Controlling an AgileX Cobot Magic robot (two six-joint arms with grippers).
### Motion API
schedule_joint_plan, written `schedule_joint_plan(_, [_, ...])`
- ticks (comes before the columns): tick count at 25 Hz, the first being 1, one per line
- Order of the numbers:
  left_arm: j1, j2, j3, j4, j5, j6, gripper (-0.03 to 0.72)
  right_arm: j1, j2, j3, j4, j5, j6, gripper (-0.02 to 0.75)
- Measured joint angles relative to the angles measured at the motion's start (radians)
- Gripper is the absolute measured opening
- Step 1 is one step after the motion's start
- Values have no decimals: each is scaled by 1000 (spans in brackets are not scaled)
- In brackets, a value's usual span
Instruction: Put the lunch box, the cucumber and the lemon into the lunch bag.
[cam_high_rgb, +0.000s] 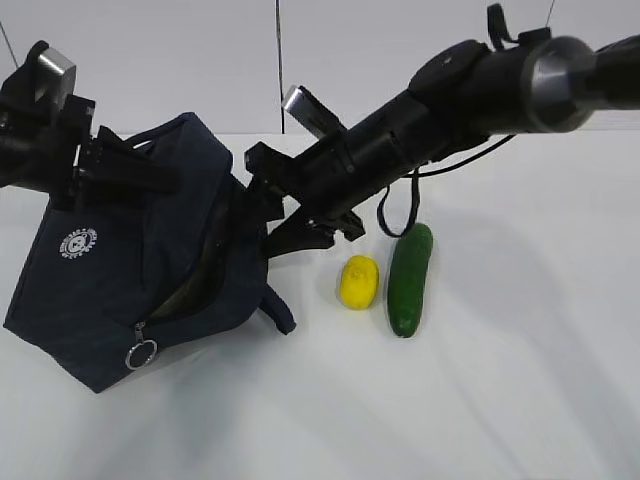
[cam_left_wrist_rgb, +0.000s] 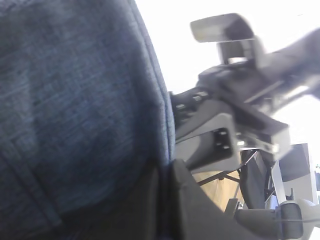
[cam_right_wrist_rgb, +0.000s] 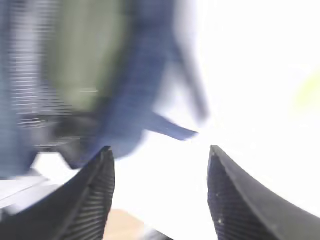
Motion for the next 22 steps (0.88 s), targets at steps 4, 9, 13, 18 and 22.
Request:
schedule_joint_plan(4, [0, 0, 0, 0, 0, 0, 6, 0, -92, 0, -241, -9, 179, 436])
schedule_joint_plan(9, [0, 0, 0, -7, 0, 0, 6, 0, -177, 0, -577, 18, 459, 436])
schedule_joint_plan(13, [0, 0, 0, -10, 0, 0, 6, 0, -188, 0, -794, 100, 654, 436])
schedule_joint_plan(18, [0, 0, 0, -10, 0, 0, 6, 0, -188, 0, -1012, 198, 817, 436])
schedule_joint_plan(22, [0, 0, 0, -12, 0, 0, 6, -1, -188, 0, -1078, 211, 852, 436])
